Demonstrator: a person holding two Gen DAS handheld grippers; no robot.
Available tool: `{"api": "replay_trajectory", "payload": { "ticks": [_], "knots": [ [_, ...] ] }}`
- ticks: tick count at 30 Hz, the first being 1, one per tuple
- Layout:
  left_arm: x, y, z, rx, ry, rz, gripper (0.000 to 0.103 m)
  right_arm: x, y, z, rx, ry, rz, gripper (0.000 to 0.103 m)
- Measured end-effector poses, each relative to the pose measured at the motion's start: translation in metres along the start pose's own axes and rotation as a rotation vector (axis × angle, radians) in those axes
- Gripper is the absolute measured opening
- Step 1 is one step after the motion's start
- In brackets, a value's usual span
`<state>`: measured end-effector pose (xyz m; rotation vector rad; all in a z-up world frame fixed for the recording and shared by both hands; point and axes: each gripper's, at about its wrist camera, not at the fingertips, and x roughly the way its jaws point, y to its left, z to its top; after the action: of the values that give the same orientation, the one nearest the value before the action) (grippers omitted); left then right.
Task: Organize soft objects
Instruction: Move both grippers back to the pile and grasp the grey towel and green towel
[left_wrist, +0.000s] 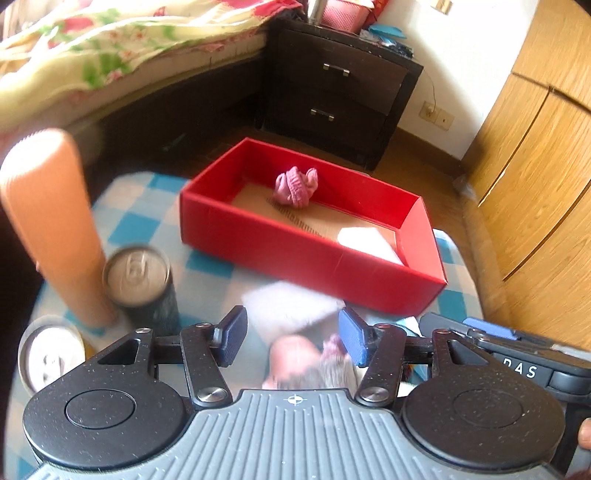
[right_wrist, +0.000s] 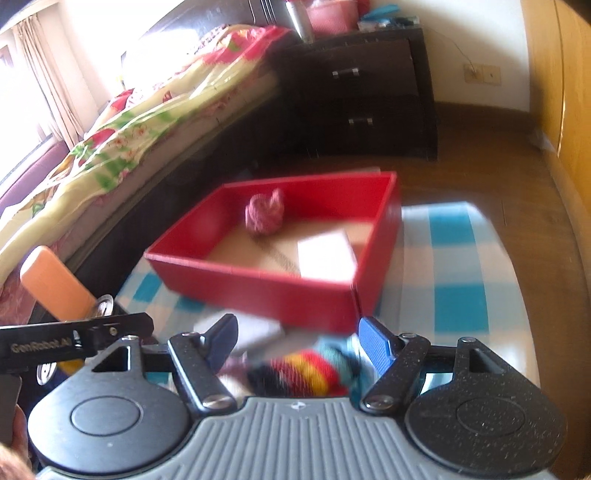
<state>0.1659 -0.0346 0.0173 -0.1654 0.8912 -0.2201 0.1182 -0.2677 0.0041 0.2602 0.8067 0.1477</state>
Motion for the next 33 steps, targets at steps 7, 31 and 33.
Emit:
{"api": "replay_trajectory", "payload": {
  "ticks": [7,31,33],
  "knots": [
    [-0.009,0.017,-0.018,-0.018,0.008,-0.014,0.06,-0.016,0.0,-0.026,-0.01,0.011,-0.015,0.055],
    [-0.024,0.042,-0.066,-0.087,0.067,-0.061,0.067,0.008,0.047,-0.066,-0.157,0.138,0.035,0.071],
    [-0.022,0.039,-0.065,-0.078,0.07,-0.067,0.068,0.011,0.046,-0.066,-0.152,0.149,0.037,0.071]
  ]
}}
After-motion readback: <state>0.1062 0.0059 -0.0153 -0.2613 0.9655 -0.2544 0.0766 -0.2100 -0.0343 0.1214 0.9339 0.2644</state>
